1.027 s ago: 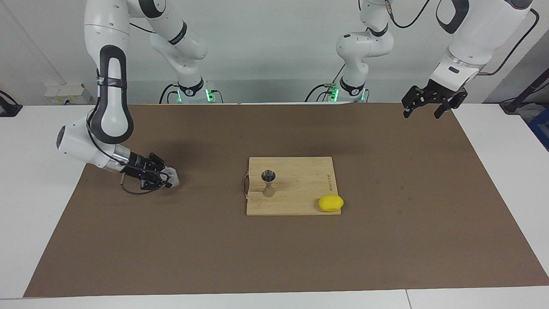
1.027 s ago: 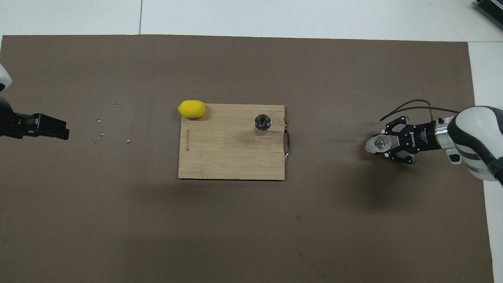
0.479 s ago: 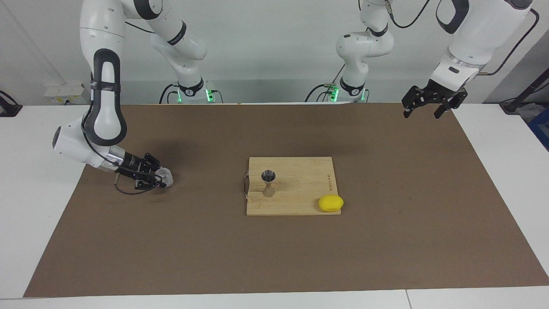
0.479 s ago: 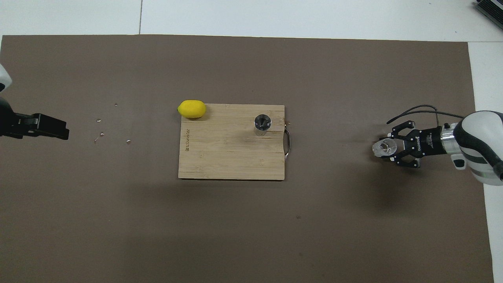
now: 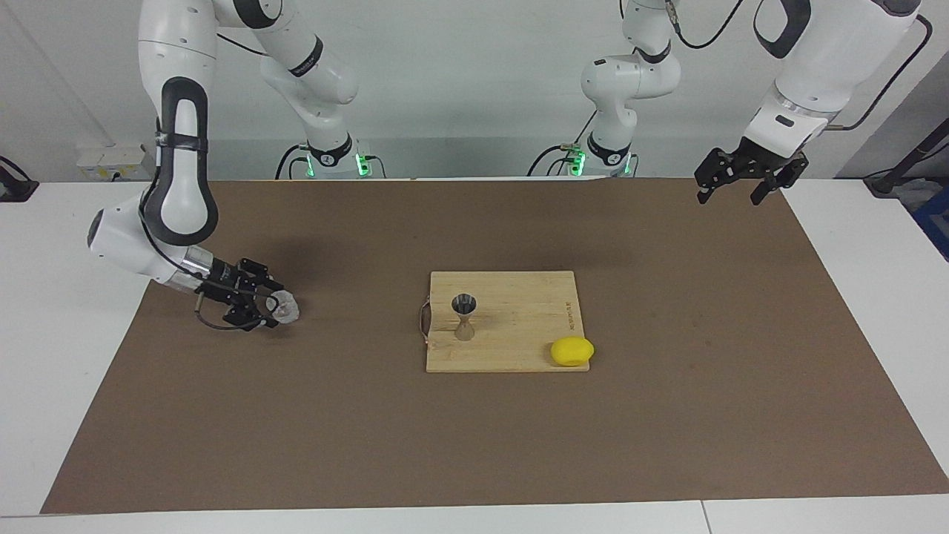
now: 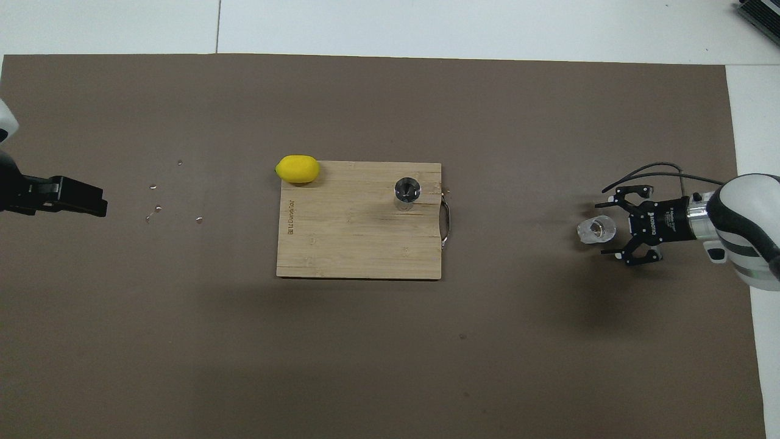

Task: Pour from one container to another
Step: 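Lower the glass cup onto the table and open the right gripper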

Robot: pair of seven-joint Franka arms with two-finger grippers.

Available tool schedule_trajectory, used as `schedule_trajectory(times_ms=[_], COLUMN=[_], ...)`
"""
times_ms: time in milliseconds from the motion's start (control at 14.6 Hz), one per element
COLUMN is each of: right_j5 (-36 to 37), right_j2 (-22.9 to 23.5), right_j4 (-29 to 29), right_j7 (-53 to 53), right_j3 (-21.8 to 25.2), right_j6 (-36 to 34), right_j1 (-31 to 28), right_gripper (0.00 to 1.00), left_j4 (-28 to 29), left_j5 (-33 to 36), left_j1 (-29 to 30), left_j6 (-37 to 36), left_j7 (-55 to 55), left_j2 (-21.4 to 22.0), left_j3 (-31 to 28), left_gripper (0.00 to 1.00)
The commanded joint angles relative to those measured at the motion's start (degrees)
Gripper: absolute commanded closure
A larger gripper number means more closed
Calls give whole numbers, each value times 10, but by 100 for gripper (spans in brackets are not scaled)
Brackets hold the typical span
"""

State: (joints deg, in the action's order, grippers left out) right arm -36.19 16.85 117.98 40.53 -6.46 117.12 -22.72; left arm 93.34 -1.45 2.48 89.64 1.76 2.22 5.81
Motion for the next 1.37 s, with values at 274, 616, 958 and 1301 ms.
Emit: schedule_trajectory(times_ms=[274, 616, 958, 1301], right_j5=[166, 252, 252, 252], right_j2=[-55, -56, -53, -46], right_j4=[18, 6, 5, 5], right_j7=[-72, -76, -104, -106], right_j3=[-7, -7, -7, -7], right_j6=[3, 12, 45, 88], right_j1=[22, 42, 42, 41], right_gripper=[1, 1, 1, 1], left_j4=[10, 10, 10, 10], left_j5=[-7, -7, -7, -7], left_j1=[4, 4, 4, 4], left_j6=[-6, -5, -5, -6], left_j7=[8, 8, 8, 8], left_j2=[12, 12, 12, 12], left_j3=[0, 0, 0, 0], left_gripper=[0, 0, 0, 0])
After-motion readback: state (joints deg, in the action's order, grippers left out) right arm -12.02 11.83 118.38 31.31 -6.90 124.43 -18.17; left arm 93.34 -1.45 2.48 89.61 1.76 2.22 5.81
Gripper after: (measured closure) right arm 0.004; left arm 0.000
